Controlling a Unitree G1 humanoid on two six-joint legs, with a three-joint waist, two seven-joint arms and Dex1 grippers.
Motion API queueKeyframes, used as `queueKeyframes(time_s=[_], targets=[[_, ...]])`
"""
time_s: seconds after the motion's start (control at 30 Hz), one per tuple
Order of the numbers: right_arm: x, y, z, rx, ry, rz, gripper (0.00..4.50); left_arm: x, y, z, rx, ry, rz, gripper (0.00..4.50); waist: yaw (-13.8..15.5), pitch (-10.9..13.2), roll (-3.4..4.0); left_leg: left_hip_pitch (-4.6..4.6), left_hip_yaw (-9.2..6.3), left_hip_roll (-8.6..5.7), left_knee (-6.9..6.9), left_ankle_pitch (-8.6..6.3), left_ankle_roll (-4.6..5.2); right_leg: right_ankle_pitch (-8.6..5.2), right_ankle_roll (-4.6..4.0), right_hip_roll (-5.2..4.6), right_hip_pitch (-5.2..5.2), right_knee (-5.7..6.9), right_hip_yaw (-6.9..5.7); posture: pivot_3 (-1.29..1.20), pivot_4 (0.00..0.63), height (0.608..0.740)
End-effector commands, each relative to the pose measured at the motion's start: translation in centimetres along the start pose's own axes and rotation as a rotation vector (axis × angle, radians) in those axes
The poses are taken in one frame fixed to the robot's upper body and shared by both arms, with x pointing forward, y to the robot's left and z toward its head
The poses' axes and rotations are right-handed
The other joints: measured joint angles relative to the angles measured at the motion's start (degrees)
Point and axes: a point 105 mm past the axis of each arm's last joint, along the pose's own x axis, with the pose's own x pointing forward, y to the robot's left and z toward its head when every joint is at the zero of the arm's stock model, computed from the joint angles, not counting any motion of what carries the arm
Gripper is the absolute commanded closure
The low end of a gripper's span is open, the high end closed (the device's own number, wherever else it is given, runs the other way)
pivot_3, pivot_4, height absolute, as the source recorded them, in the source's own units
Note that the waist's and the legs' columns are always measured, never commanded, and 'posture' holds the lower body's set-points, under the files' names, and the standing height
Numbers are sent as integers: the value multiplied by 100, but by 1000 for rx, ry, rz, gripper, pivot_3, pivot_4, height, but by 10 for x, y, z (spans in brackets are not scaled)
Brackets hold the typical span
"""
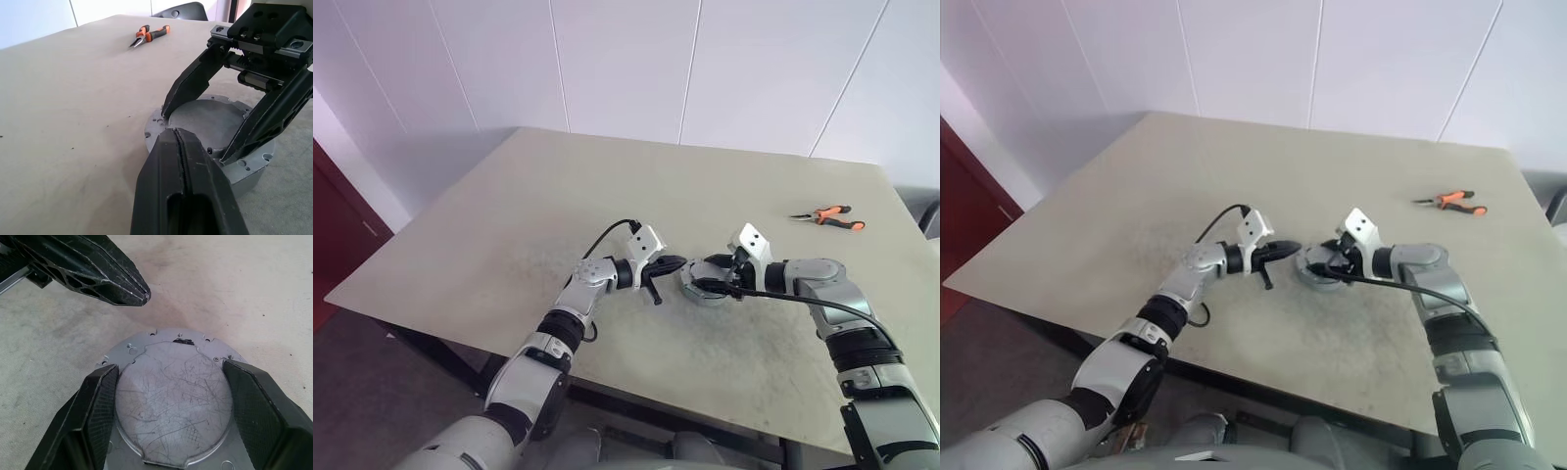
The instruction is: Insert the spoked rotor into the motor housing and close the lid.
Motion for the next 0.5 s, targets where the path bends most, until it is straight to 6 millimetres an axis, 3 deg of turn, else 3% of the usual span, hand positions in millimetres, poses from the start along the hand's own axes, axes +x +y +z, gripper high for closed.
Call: queueKeyframes(time_s=[0.03, 0.5], targets=[[-5, -3, 6, -37, -9, -2, 1457, 2, 2, 13, 29, -35, 2, 4500, -1, 0, 0, 0, 0, 0, 0, 0, 0, 0, 0, 0, 0, 0, 0, 0, 0, 740], [-2, -2, -6, -42, 14, -2, 1457, 2, 2, 13, 31, -36, 1, 4500, -1, 0, 0, 1, 0, 0, 1, 0, 0, 0, 0, 0, 2, 0, 0, 0, 0, 740]])
